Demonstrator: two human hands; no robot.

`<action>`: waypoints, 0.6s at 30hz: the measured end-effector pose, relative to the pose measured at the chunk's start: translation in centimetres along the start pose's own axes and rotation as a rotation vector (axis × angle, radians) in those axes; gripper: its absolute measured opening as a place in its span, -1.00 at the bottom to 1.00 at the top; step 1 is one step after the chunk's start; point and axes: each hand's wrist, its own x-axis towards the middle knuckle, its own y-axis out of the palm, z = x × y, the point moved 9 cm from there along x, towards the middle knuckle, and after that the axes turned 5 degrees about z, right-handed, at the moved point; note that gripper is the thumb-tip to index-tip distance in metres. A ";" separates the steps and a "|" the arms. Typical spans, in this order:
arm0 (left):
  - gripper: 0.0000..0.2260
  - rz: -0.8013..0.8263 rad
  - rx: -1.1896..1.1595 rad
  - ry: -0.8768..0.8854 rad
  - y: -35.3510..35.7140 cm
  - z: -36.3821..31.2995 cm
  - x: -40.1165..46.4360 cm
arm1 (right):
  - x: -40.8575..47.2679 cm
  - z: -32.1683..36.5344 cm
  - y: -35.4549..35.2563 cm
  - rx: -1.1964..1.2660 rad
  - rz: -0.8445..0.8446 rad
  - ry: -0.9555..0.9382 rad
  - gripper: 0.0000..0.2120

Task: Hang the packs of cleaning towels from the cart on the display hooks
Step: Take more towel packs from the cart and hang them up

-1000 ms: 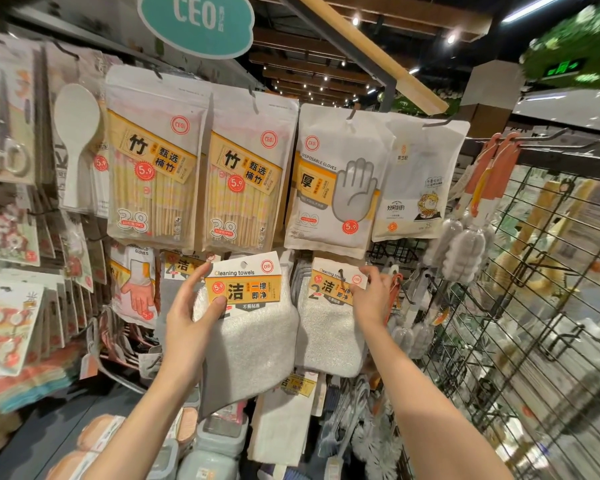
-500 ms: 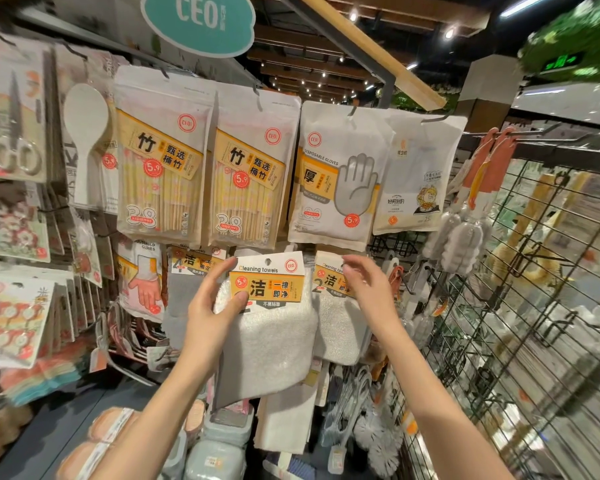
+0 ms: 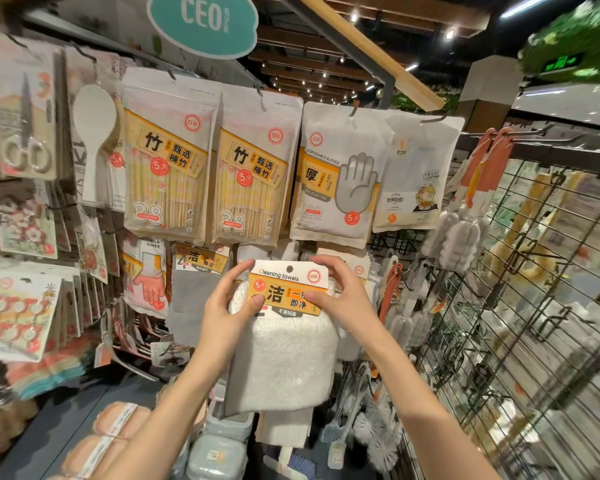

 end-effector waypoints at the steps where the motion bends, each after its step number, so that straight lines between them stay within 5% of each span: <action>1: -0.56 -0.007 0.006 -0.013 0.0 0.2 0.0 | -0.2 -0.2 -0.1 0.039 -0.003 0.011 -0.55; 18: -0.72 -0.015 -0.001 -0.049 -0.3 1.5 0.8 | -0.7 -6.5 -4.7 0.213 -0.155 0.178 -0.62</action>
